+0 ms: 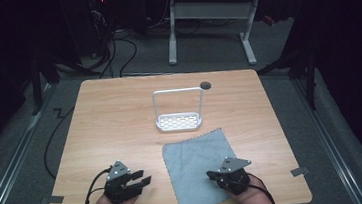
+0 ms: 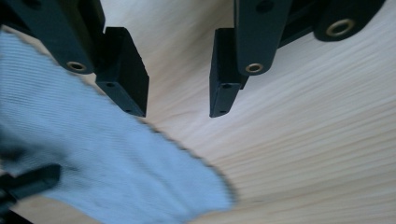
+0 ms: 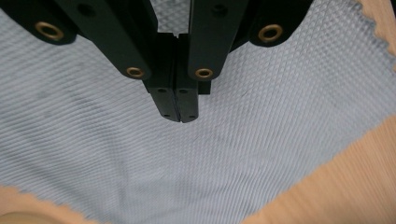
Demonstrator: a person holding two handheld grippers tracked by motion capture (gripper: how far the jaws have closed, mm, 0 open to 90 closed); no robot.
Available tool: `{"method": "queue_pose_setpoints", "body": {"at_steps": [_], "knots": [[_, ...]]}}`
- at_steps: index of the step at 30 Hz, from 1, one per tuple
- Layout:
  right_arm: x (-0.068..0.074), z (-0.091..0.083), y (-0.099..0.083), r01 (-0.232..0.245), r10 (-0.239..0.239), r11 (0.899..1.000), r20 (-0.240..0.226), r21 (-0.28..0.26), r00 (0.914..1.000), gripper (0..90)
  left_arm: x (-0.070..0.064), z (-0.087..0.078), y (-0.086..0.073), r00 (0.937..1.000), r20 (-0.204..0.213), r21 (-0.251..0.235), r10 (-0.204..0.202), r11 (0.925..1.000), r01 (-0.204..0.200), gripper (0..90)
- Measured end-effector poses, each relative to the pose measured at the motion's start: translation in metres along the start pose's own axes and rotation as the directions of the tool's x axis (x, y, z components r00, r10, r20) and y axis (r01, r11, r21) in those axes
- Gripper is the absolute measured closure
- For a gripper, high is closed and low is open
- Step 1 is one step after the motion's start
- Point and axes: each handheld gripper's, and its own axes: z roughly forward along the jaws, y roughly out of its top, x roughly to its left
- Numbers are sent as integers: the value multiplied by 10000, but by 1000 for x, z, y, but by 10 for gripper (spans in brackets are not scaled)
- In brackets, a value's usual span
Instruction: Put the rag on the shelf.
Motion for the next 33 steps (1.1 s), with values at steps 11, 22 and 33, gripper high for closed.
{"method": "queue_pose_setpoints", "body": {"at_steps": [11,22,33], "knots": [[-39,-30,-15,-1310,1399,9873,1019,-894,9849,900,-46,66,24,9902,919,1037,1048,9880,-1142,718],[-61,-26,-21,-1957,2069,9772,1614,-828,9650,900,-43,63,20,9868,508,1157,1541,9805,-1590,828],[-42,0,-14,-1562,1550,9877,1276,-9,9796,900,-18,46,16,9962,137,1088,865,9902,-875,821]]}}
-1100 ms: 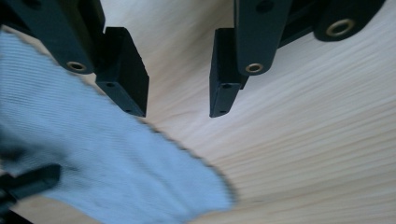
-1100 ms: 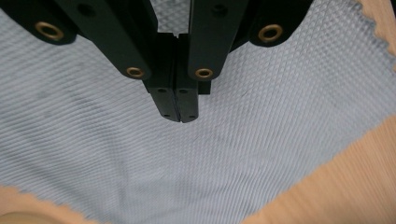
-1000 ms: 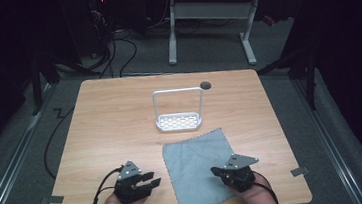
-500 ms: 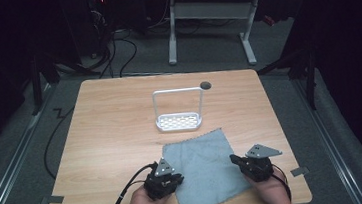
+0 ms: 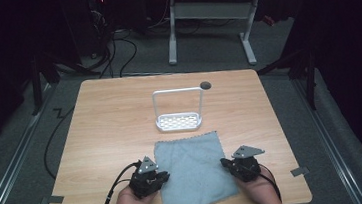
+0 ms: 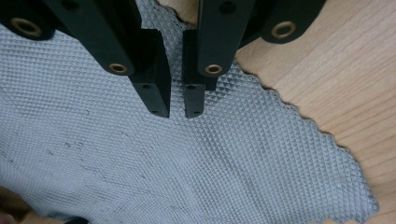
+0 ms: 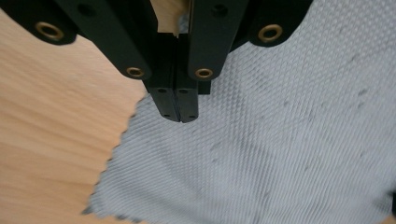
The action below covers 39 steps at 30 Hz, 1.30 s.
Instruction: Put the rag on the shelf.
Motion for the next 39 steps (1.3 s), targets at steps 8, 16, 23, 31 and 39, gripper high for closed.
{"method": "queue_pose_setpoints", "body": {"at_steps": [8,16,23,31,39], "knots": [[23,-1,-1,507,-499,9987,-766,88,9958,900,4,-26,-21,9987,65,108,-496,9987,495,809],[36,-10,-7,888,-850,9957,-1231,261,9888,895,4,-28,-23,9985,212,101,-498,9987,496,759],[25,-13,-7,429,-454,9987,-1021,-261,9937,791,15,-30,-18,9973,-399,-718,-610,9957,580,626],[10,-14,-9,-140,74,9966,-807,-817,9967,626,45,-31,0,9728,-1760,-1417,-1504,9818,1261,488],[5,-16,-12,-394,329,9934,-624,-1074,9975,584,64,-4,20,9643,-2253,-770,-1389,9892,1245,448]]}}
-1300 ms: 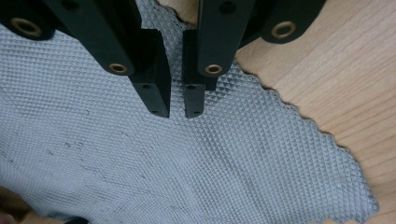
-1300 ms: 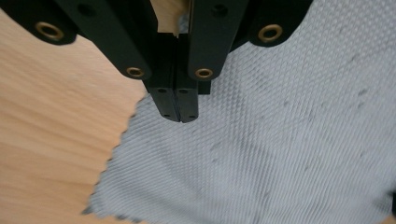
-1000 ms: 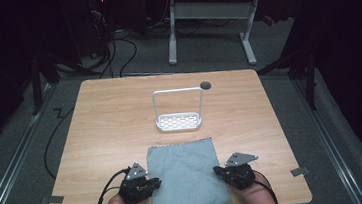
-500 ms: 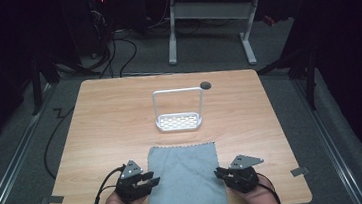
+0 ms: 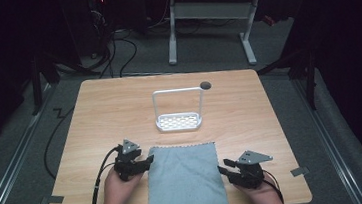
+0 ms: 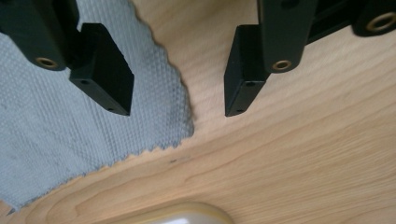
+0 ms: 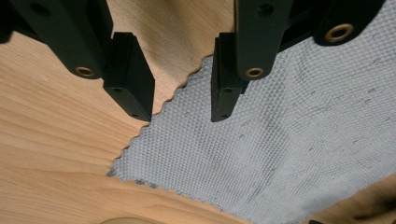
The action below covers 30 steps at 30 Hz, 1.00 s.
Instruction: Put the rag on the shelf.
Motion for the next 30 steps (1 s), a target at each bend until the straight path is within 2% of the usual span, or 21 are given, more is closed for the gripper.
{"method": "queue_pose_setpoints", "body": {"at_steps": [2,5,9,11,16,17,19,21,22,23,24,26,28,29,30], "knots": [[-1,-1,-1,77,-76,9999,92,-79,9999,574,1,5,1,9999,-5,-100,-153,9998,153,472],[-2,-2,-1,76,-72,9996,156,-264,9999,569,2,9,2,9997,-185,-150,-139,9998,136,546],[-4,-3,-1,72,-65,9990,162,-436,9998,565,3,11,2,9997,-137,-216,-186,9996,183,628],[-5,-3,-1,211,-193,9983,335,-548,9993,570,-1,13,5,9997,-115,-84,197,9998,-198,646],[-7,-2,-1,-90,122,9976,464,-681,9988,577,-5,17,5,9987,44,-228,499,9985,-498,739],[-8,-2,0,-124,154,9980,478,-618,9987,576,-6,18,4,9978,77,-246,655,9976,-653,763],[-7,-1,0,-235,264,9980,500,-579,9984,572,-6,18,4,9975,79,-217,701,9973,-699,800],[-7,0,2,-321,349,9979,507,-566,9981,575,-5,17,4,9985,45,-224,545,9983,-544,852],[-7,1,5,-463,499,9974,658,-556,9966,593,-3,17,3,9991,87,-215,422,9989,-420,871],[-7,2,6,-578,615,9970,727,-516,9955,599,-3,17,3,9991,87,-215,422,9989,-420,880],[-7,4,10,-439,478,9980,874,-460,9950,603,-4,17,3,9992,86,-206,400,9990,-398,887],[-8,9,18,-449,462,9989,999,-156,9939,582,-4,17,3,9989,44,-197,475,9987,-474,890],[-11,15,25,-787,781,9969,1020,19,9917,559,-5,17,3,9986,33,-203,529,9984,-529,890],[-11,15,25,-787,781,9969,1020,19,9917,559,-5,17,3,9986,33,-203,529,9984,-529,890],[-16,25,33,-868,842,9961,1201,169,9892,527,-4,17,3,9987,74,-189,501,9986,-499,890]]}}
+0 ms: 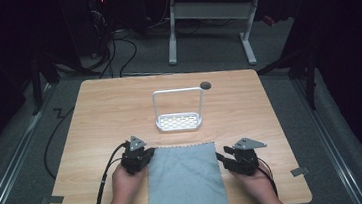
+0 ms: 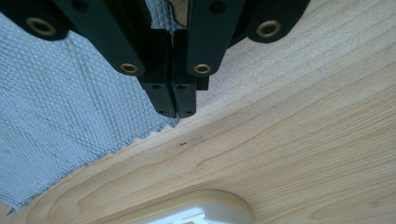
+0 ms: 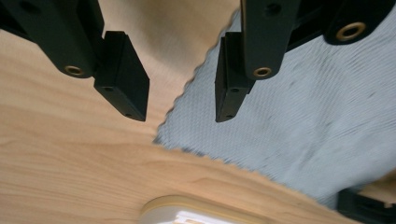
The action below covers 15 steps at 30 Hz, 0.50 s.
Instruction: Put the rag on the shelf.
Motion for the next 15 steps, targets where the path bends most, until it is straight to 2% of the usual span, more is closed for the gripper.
{"method": "queue_pose_setpoints", "body": {"at_steps": [1,2,3,5,6,9,11,15], "knots": [[0,0,0,0,0,10000,0,0,10000,527,0,0,0,10000,0,0,0,10000,0,890],[-3,11,7,-151,151,9998,-20,143,9999,515,0,0,0,10000,22,-1,-25,10000,25,890],[-3,11,7,-151,151,9998,-20,143,9999,515,0,0,0,10000,22,-1,-25,10000,25,890],[-4,27,15,-112,103,9979,146,643,9998,507,1,0,0,10000,55,-8,-56,10000,56,889],[-5,31,16,-76,65,9974,164,716,9998,509,1,0,0,9999,83,-4,-86,10000,86,889],[-5,39,20,-175,167,9964,96,830,9998,509,1,0,0,9999,88,-7,-96,10000,96,889],[-4,47,23,-101,85,9963,196,848,9998,501,1,0,0,9999,95,-6,-101,9999,101,888],[-2,50,26,131,-151,9955,209,938,9997,526,1,0,0,9999,112,-5,-113,9999,113,886]]}}
